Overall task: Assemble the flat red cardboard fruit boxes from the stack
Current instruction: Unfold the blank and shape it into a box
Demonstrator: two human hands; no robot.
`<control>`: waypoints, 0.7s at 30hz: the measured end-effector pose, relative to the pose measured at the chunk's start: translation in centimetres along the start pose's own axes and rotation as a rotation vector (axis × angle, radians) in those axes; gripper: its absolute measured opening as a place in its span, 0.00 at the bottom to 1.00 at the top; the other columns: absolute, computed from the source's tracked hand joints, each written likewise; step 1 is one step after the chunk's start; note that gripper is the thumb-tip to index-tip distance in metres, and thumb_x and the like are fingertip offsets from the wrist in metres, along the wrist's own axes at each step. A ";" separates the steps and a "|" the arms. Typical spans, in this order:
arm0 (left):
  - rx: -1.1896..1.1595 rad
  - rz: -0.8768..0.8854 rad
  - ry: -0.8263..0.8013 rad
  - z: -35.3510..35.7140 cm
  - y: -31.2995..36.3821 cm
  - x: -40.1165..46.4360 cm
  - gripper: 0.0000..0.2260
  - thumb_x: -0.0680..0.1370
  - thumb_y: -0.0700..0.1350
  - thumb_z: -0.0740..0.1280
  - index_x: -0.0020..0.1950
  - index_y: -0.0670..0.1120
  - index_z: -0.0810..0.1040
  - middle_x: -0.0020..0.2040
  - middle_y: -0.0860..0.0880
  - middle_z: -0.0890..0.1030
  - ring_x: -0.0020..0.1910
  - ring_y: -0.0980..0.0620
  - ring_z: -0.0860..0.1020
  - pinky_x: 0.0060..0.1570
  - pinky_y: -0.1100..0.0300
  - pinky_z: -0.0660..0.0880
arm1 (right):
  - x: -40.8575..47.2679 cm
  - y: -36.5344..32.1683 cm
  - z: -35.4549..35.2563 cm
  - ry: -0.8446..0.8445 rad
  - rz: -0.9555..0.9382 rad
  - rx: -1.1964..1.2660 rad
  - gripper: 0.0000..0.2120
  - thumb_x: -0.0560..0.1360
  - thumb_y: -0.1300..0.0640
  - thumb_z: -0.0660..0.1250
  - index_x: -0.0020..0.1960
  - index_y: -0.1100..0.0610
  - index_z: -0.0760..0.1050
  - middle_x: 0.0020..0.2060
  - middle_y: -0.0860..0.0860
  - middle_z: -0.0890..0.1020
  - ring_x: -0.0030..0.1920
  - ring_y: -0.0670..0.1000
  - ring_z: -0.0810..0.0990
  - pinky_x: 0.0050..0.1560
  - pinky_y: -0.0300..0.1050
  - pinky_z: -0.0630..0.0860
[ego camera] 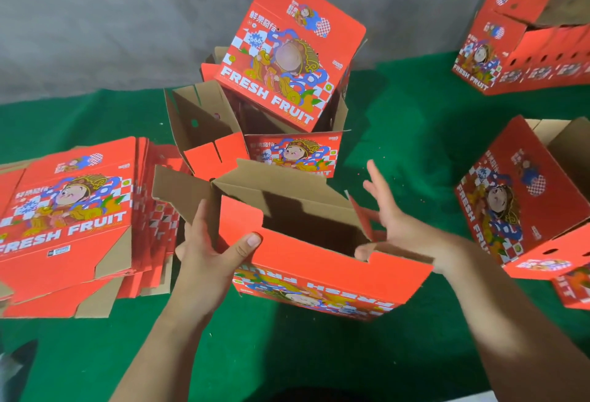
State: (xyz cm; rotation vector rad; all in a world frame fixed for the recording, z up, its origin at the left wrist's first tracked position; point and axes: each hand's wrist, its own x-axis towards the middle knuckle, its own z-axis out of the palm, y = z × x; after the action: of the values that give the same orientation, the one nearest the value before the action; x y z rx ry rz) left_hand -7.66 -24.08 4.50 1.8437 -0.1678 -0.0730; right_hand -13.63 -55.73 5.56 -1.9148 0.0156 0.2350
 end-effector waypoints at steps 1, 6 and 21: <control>-0.003 0.028 -0.004 -0.1 -0.2 0.0 0.33 0.63 0.72 0.75 0.65 0.82 0.65 0.65 0.67 0.76 0.71 0.52 0.73 0.73 0.44 0.69 | -0.2 -0.5 0.2 0.004 0.023 -0.026 0.68 0.53 0.33 0.86 0.71 0.16 0.35 0.82 0.37 0.44 0.80 0.47 0.63 0.74 0.62 0.71; -0.048 0.048 0.049 -0.4 -1.1 0.2 0.26 0.71 0.68 0.72 0.68 0.69 0.74 0.63 0.55 0.81 0.63 0.56 0.80 0.60 0.57 0.79 | 0.6 -1.5 -0.4 0.443 -0.117 0.156 0.42 0.78 0.70 0.68 0.78 0.35 0.59 0.72 0.49 0.74 0.63 0.44 0.81 0.59 0.40 0.78; 0.598 0.450 0.370 0.9 -1.9 1.0 0.13 0.75 0.31 0.68 0.56 0.43 0.73 0.54 0.47 0.78 0.49 0.37 0.72 0.50 0.53 0.57 | 0.9 0.7 5.4 0.653 -0.260 -0.568 0.35 0.77 0.64 0.60 0.83 0.53 0.59 0.81 0.49 0.62 0.79 0.53 0.59 0.80 0.50 0.56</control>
State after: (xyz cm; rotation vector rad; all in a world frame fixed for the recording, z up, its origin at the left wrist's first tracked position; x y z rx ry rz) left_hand -6.67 -24.58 2.48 2.3228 -0.3674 0.6940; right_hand -13.64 -50.84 2.95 -2.4498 0.1486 -0.6294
